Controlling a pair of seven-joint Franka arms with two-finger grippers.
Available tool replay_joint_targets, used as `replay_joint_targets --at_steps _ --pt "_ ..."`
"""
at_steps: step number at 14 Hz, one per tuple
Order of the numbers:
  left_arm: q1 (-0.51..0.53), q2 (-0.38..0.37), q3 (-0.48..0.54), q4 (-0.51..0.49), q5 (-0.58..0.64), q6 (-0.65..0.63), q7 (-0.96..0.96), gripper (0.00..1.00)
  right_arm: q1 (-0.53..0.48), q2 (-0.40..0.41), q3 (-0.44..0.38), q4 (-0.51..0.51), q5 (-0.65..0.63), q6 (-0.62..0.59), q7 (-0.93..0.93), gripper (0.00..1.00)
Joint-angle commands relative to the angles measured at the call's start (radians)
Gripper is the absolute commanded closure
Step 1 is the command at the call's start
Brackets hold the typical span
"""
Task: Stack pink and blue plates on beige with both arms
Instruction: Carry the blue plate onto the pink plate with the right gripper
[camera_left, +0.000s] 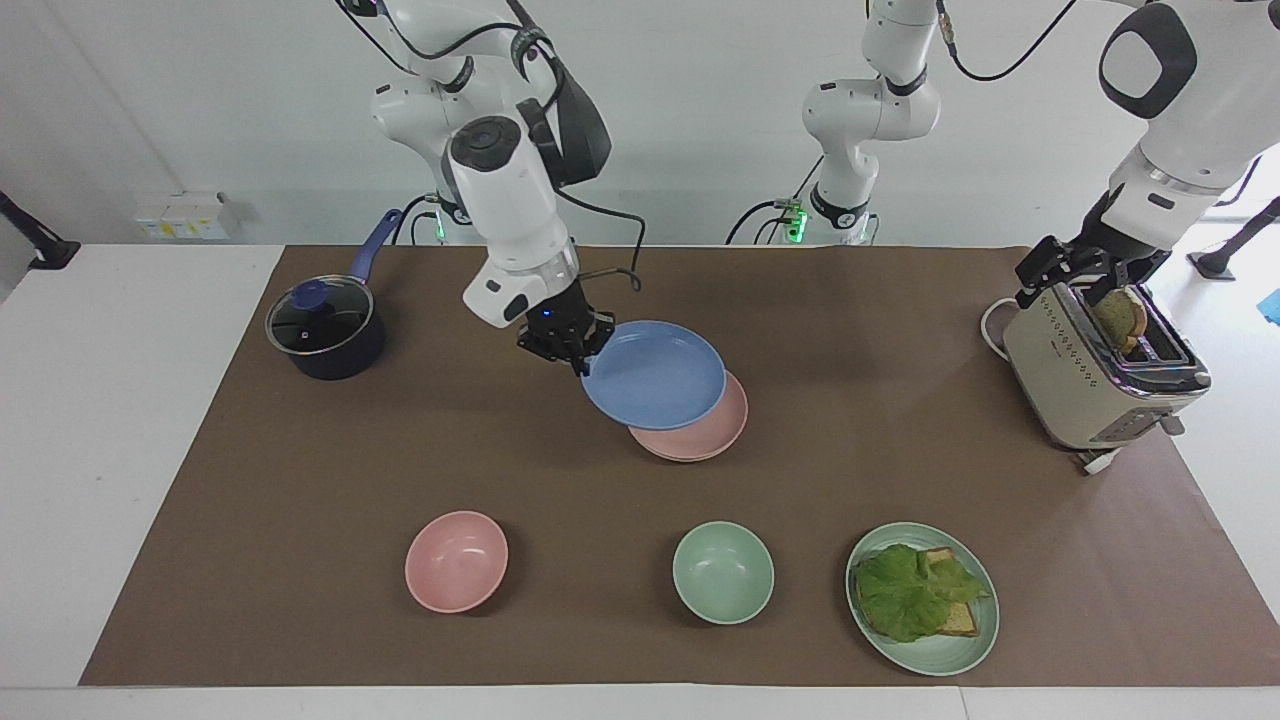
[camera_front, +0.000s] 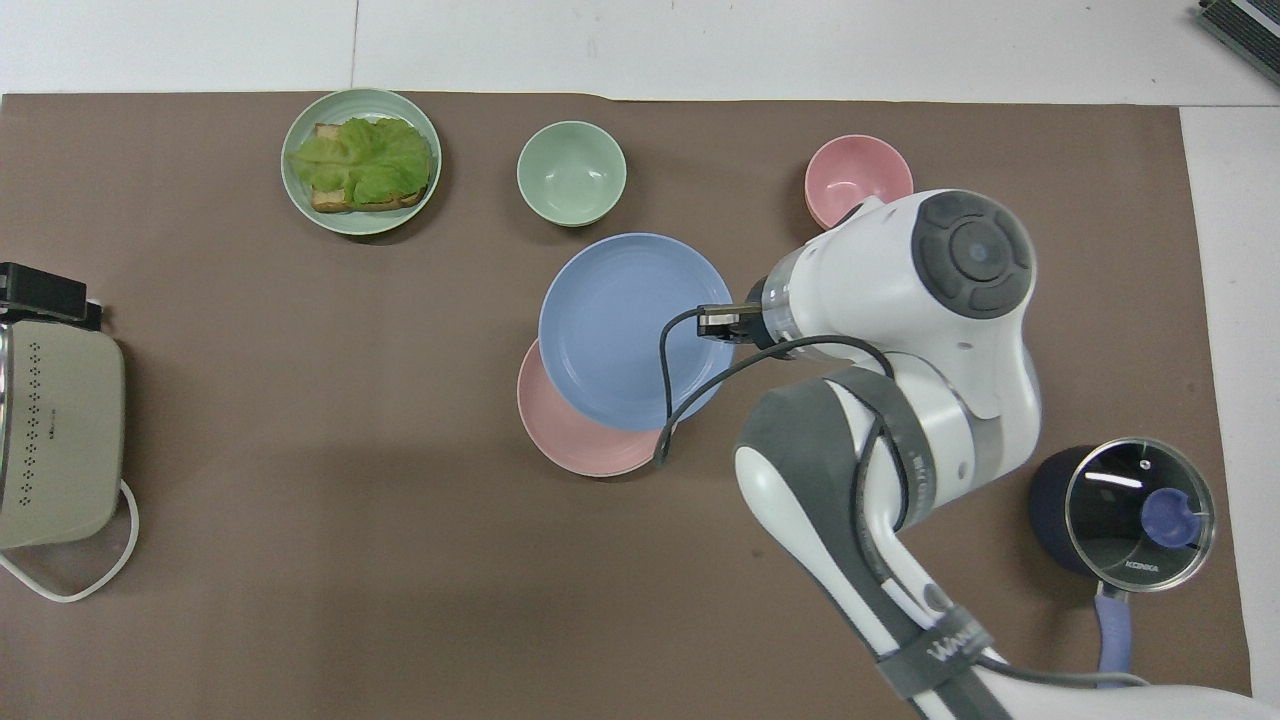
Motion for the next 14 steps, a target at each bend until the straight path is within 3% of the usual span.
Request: replay_joint_targets --at_steps 1,8,14 --pt "-0.002 -0.006 0.001 0.005 0.021 -0.011 0.006 0.0 0.026 0.049 -0.002 0.015 0.023 0.036 0.034 1.0" --pt "-0.002 -0.006 0.001 0.005 0.021 -0.011 0.006 0.0 0.041 0.102 -0.002 -0.033 0.025 0.085 0.025 1.0" --pt "-0.002 -0.006 0.001 0.005 0.021 -0.011 0.006 0.0 0.049 0.094 -0.001 -0.111 0.025 0.149 0.019 1.0"
